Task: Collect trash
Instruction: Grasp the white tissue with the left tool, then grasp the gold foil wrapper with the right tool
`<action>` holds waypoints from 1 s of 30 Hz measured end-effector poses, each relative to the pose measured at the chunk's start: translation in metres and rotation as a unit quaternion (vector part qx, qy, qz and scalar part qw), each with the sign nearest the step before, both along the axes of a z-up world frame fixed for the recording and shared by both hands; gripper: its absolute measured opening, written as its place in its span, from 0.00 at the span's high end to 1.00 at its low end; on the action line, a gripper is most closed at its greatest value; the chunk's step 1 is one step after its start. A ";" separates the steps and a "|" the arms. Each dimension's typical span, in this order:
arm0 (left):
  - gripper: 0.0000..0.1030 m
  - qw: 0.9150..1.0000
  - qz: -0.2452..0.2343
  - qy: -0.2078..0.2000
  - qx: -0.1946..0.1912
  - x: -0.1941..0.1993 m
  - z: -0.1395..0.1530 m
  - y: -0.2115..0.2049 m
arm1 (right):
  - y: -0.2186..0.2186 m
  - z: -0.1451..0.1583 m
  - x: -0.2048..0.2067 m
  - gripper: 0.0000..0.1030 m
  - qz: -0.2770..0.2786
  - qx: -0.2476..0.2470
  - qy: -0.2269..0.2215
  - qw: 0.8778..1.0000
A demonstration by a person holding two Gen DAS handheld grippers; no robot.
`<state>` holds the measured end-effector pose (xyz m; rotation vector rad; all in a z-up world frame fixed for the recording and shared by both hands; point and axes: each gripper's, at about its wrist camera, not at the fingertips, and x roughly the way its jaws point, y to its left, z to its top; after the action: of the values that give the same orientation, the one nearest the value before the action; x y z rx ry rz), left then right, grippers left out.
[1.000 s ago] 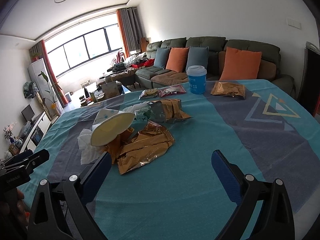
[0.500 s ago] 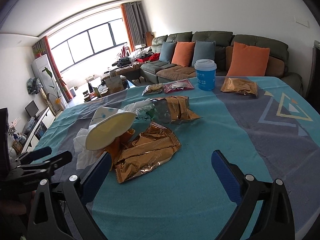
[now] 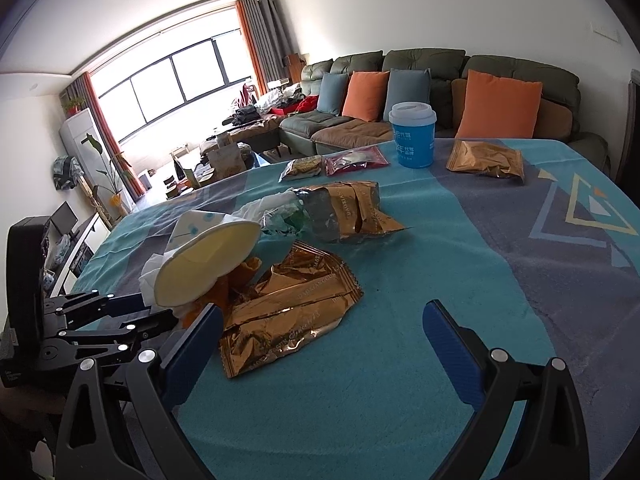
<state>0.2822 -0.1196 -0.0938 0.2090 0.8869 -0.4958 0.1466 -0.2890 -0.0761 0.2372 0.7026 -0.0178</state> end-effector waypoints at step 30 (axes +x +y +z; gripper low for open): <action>0.96 0.990 0.092 -0.007 -0.104 -0.025 0.024 0.076 | 0.013 -0.019 0.058 0.23 0.086 -0.009 0.079 0.993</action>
<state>0.2570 -0.0438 -0.0698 -0.0590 0.8256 -0.4098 0.2049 -0.2756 -0.0948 0.1577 0.8792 0.1230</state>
